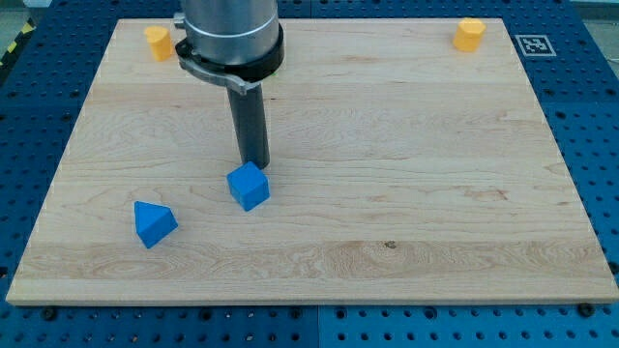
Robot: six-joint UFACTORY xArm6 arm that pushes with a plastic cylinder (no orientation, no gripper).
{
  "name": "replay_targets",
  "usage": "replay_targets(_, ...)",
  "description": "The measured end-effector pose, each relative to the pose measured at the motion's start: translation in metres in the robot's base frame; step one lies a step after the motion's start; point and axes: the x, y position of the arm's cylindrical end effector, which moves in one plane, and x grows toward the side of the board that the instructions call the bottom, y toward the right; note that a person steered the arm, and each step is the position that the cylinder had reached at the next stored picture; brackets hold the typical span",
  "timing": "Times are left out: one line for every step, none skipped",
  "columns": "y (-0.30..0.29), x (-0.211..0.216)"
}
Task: Move the blue cube slightly to the left
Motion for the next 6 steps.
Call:
replay_targets(0.018, -0.026)
replay_targets(0.076, -0.011)
replay_targets(0.113, 0.043)
replay_targets(0.075, 0.042)
replay_targets(0.024, 0.035)
replay_targets(-0.014, 0.031)
